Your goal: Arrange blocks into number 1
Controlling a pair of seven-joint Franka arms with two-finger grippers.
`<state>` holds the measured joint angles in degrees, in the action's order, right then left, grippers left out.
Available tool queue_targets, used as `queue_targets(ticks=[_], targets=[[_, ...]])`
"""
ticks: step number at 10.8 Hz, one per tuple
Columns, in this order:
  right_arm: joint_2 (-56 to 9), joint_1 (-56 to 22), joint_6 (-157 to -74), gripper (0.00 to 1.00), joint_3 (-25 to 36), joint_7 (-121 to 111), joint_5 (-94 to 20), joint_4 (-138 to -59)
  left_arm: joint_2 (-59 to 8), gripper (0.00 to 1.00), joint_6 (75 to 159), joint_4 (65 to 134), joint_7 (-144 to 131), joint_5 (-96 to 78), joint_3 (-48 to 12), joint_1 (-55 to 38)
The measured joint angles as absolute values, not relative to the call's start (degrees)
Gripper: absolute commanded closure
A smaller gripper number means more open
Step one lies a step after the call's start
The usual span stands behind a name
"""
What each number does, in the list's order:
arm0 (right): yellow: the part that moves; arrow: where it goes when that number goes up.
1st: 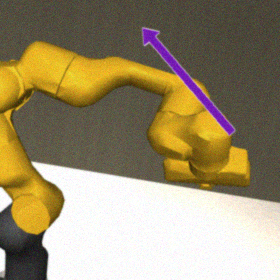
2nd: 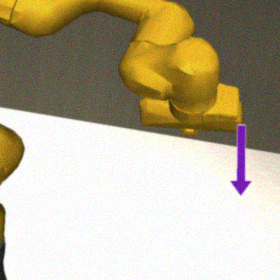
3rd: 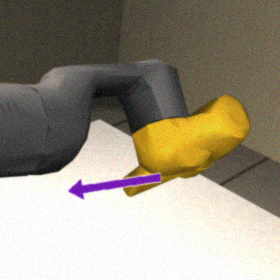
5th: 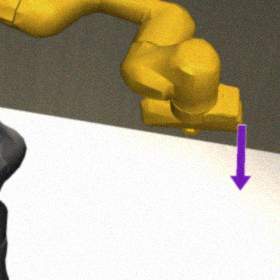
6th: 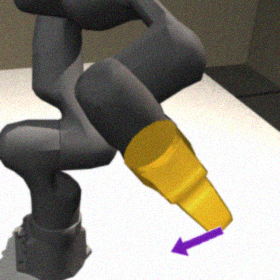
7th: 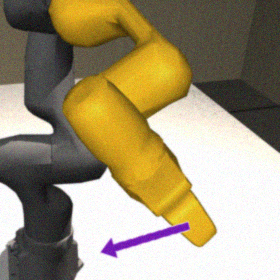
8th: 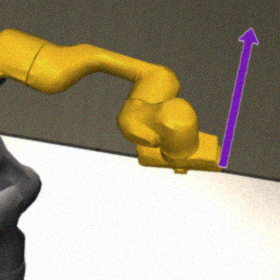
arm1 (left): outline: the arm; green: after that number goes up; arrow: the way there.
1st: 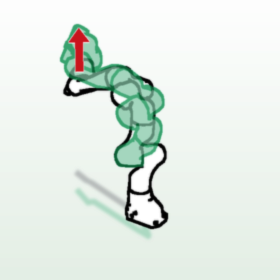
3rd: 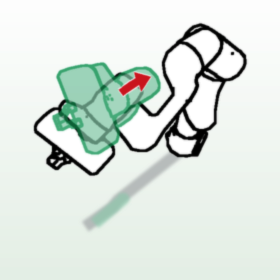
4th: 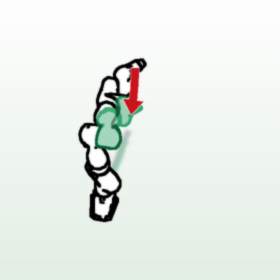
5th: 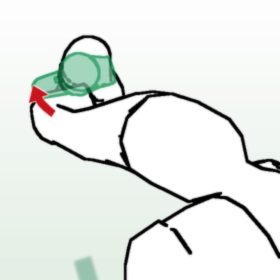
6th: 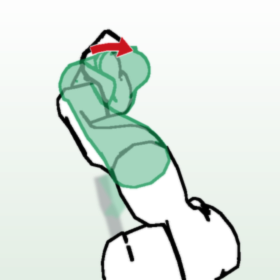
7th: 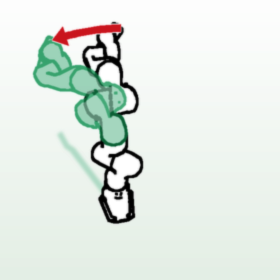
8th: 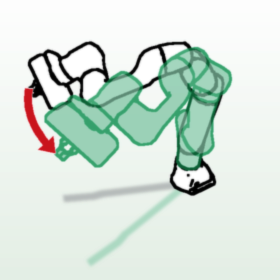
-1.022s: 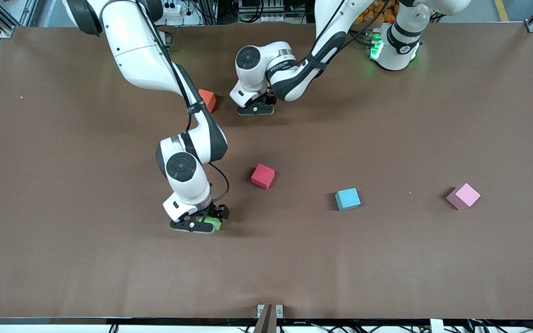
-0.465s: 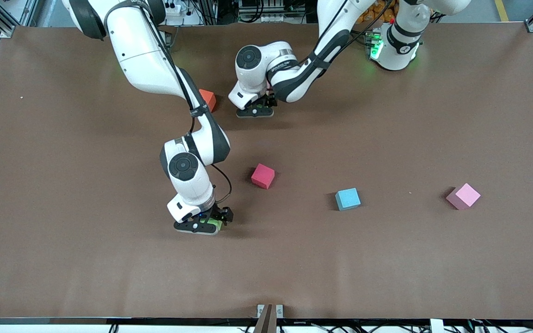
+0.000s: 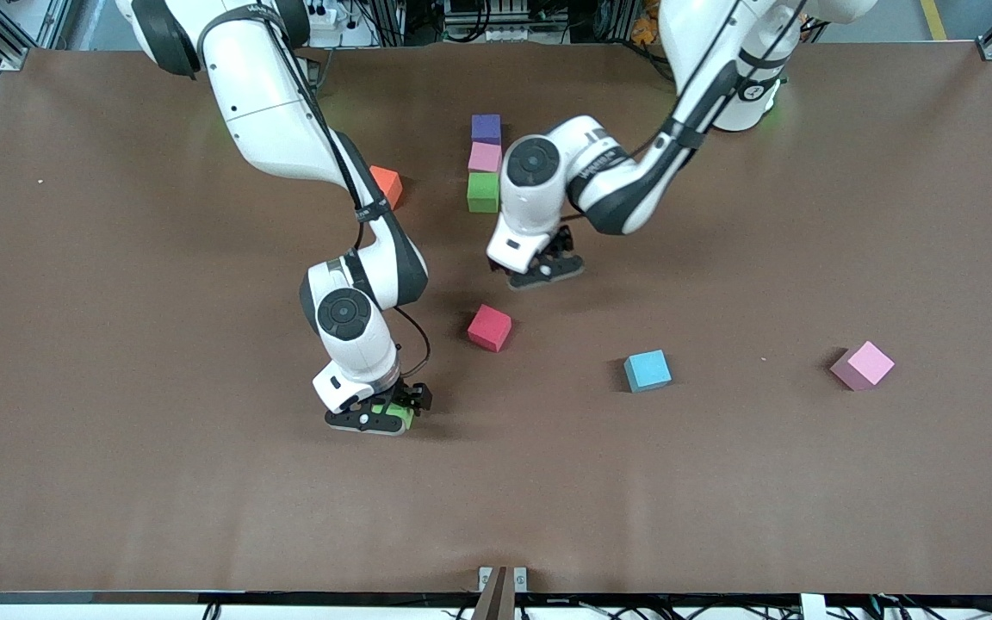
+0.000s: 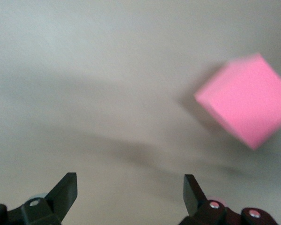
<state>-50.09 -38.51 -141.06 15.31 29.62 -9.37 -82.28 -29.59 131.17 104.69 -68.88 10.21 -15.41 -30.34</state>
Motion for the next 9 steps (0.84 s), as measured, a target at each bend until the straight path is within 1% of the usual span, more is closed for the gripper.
queue_targets(ticks=[5,7,9], targets=[[-49.26,-40.43,-140.95,1.00,15.19,29.70,-9.38,-83.28,-29.35,0.00,131.17,103.63,-51.65,10.20,-2.70,-29.35],[-45.81,-42.98,-140.89,1.00,15.18,29.91,-9.39,-87.01,-29.32,0.00,131.21,103.32,-45.54,10.16,1.05,-29.01],[-39.17,-46.07,-140.52,1.00,15.16,30.20,-9.45,-94.06,-29.29,0.00,131.24,102.25,-42.37,9.64,2.57,-28.95]])
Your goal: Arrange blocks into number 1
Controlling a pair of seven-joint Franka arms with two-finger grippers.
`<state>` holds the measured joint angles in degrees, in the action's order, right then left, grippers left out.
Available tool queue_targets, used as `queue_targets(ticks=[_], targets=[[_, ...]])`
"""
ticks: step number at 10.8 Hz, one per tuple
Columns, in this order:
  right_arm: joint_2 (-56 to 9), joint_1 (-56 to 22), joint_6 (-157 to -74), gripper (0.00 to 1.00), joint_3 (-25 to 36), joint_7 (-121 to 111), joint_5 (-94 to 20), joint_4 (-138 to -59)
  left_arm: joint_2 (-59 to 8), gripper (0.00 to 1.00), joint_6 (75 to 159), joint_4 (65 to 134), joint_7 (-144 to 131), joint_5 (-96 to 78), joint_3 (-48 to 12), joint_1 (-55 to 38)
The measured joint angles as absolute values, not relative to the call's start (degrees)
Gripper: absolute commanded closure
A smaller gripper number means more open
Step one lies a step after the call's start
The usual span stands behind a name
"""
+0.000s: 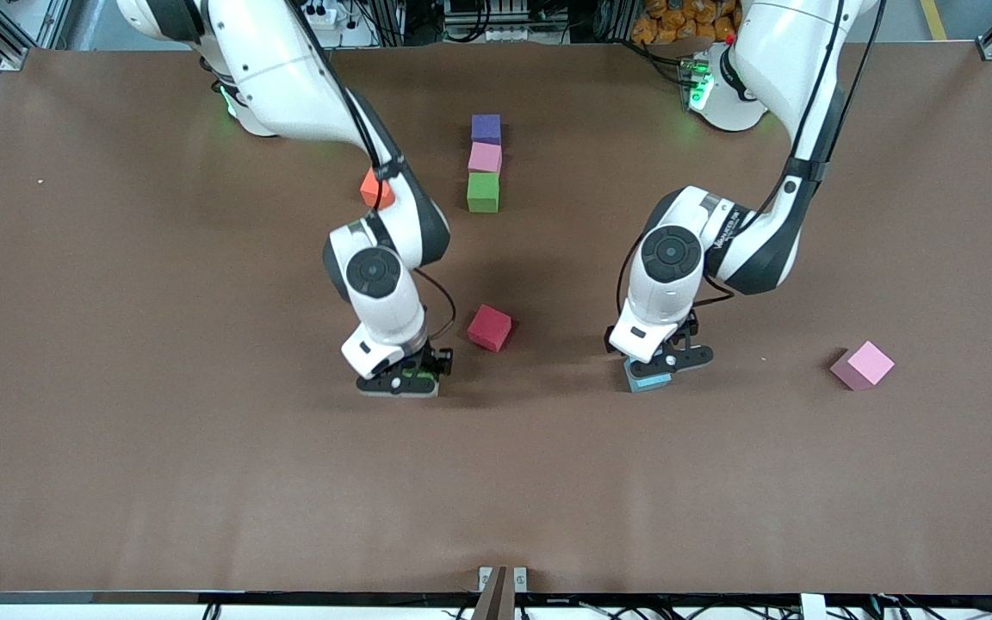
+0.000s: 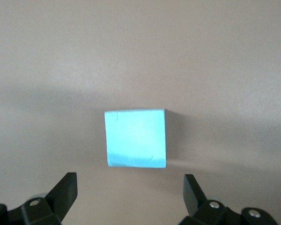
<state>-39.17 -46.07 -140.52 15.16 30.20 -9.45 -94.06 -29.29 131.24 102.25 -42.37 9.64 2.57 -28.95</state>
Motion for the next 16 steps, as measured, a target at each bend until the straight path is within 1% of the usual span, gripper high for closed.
queue_targets(ticks=[2,4,6,10,14,15,16], targets=[[-31.50,-49.92,-140.04,1.00,14.99,33.78,-9.59,-102.72,-29.23,0.00,131.24,100.87,-39.48,8.21,3.33,-28.96],[-26.85,-55.95,-140.01,1.00,14.84,41.69,-9.62,-108.71,-29.19,0.00,131.24,99.30,-35.55,6.83,3.65,-28.96],[-26.15,-61.65,-140.08,1.00,14.77,47.34,-9.62,-111.52,-29.18,0.00,131.24,97.18,-30.24,6.51,3.64,-29.07],[-26.14,-70.11,-140.83,1.00,14.90,53.63,-9.62,-117.12,-30.35,0.00,131.22,94.62,-23.63,-0.54,3.50,-31.75],[-26.12,-72.73,-141.03,1.00,14.93,56.87,-9.62,-118.28,-33.16,0.00,131.24,92.64,-23.63,-2.72,3.20,-37.13],[-26.12,-72.76,-141.03,0.68,14.94,56.98,-9.62,-118.41,-34.34,0.00,131.25,91.02,-23.63,-2.74,3.04,-38.67],[-26.12,-72.76,-141.03,0.01,14.98,57.04,-9.62,-118.48,-35.73,0.00,131.38,89.30,-23.63,-2.75,2.99,-40.37]])
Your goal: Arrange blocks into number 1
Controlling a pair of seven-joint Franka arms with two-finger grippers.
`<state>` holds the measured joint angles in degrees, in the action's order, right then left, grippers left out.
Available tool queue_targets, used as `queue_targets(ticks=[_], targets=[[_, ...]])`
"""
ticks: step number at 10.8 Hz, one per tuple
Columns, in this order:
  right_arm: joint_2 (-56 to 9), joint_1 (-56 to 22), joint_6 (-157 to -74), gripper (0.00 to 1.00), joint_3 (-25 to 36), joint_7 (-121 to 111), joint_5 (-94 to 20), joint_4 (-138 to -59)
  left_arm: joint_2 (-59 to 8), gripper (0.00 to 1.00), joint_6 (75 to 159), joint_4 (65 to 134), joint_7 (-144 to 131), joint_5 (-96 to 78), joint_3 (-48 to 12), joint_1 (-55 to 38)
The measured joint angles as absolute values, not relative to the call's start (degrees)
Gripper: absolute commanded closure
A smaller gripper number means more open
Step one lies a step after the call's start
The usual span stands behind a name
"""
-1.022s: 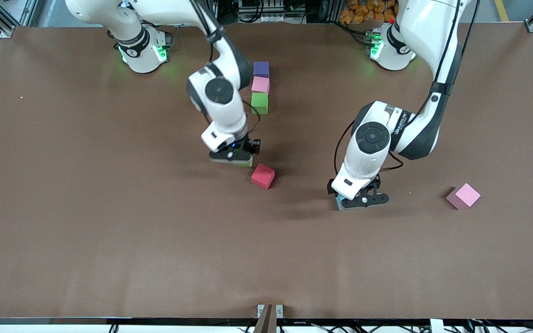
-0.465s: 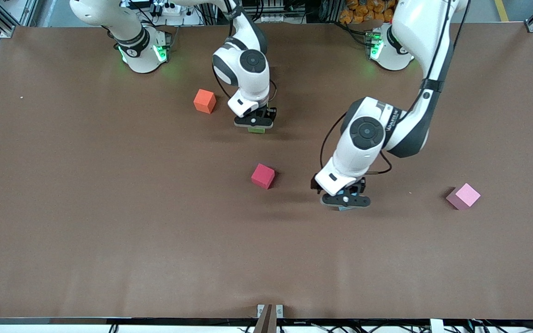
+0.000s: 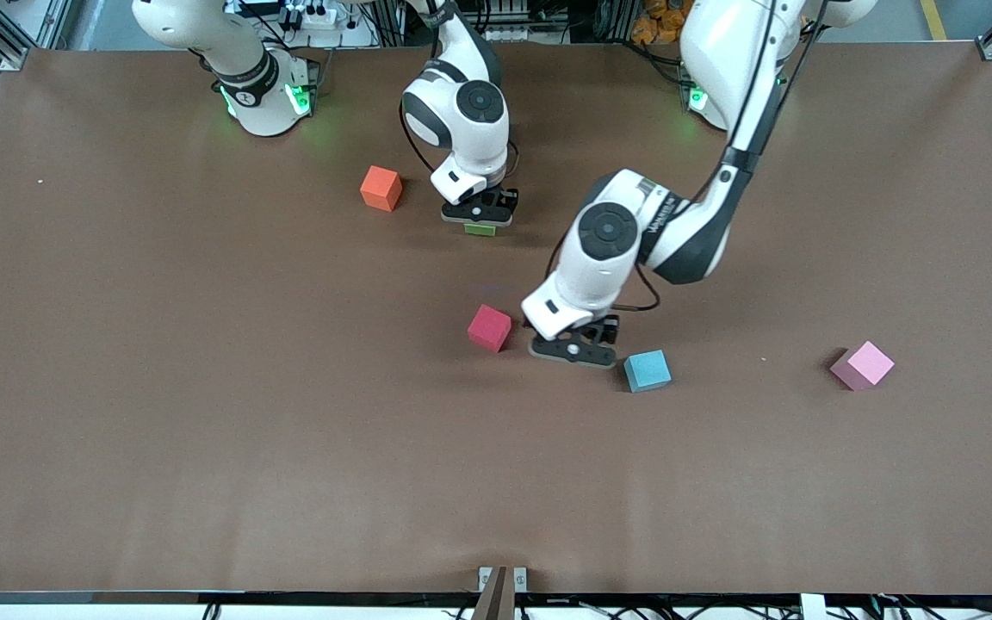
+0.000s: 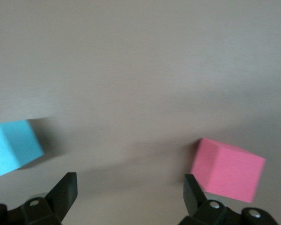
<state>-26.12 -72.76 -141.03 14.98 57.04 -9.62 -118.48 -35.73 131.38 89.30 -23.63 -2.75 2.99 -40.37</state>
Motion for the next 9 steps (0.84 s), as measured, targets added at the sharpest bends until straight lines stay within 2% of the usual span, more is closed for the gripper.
queue_targets(ticks=[5,9], targets=[[-25.97,-72.79,-141.37,0.00,15.48,59.09,-9.62,-118.49,-39.89,0.00,138.94,86.99,-21.21,-2.75,2.06,-43.56],[-21.82,-72.84,-140.75,0.00,21.67,58.51,-9.59,-118.38,-42.77,0.00,144.34,86.94,-20.11,-2.75,1.70,-44.79]])
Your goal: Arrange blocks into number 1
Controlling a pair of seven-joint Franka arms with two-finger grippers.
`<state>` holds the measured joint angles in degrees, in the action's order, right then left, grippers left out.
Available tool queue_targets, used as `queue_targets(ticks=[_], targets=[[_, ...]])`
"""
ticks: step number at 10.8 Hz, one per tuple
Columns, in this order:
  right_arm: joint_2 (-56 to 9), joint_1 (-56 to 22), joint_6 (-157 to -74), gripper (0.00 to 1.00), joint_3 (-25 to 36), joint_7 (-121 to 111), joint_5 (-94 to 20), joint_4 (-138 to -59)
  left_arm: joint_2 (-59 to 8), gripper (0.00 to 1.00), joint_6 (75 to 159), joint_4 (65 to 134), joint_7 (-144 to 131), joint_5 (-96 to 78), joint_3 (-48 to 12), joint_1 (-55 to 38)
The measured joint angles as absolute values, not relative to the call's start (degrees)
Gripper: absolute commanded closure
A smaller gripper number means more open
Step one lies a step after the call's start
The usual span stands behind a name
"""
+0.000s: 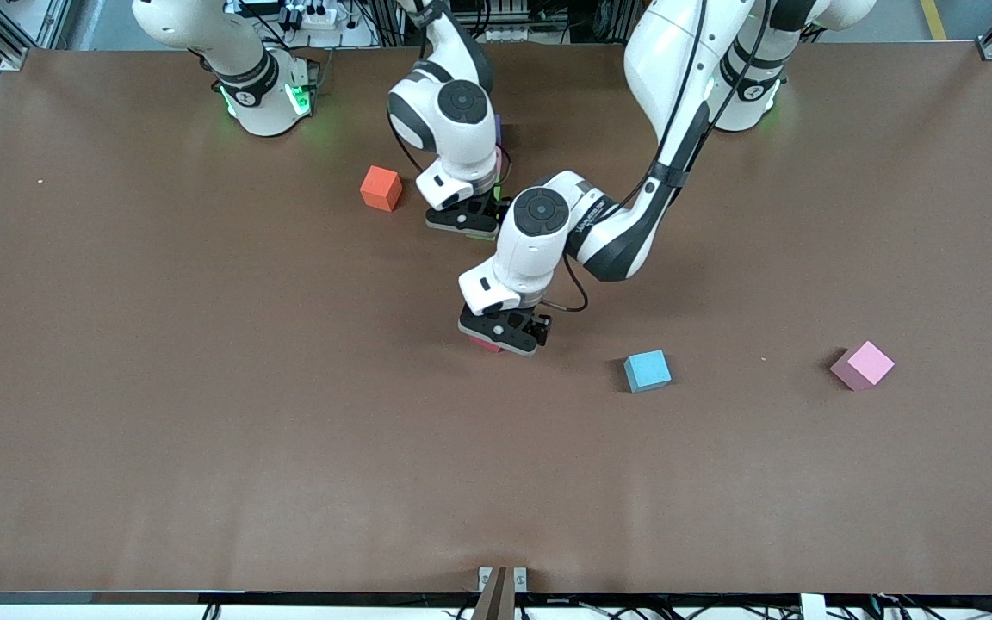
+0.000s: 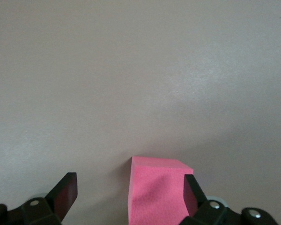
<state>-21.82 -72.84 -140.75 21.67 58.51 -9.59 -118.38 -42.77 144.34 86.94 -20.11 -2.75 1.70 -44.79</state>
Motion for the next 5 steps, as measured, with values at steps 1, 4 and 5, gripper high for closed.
queue_targets(ticks=[1,4,5], targets=[[-20.72,-72.81,-139.54,0.00,24.77,55.84,-9.57,-118.38,-43.45,0.00,145.36,86.92,-19.87,-2.75,1.69,-45.05],[-19.60,-72.29,-135.00,0.00,36.52,42.26,-9.57,-118.43,-44.63,0.00,146.22,86.86,-18.02,-0.98,1.45,-45.85],[-19.59,-71.22,-133.67,0.00,39.04,37.68,-9.59,-118.50,-44.78,0.00,146.24,86.85,-17.98,-0.04,0.80,-45.91]])
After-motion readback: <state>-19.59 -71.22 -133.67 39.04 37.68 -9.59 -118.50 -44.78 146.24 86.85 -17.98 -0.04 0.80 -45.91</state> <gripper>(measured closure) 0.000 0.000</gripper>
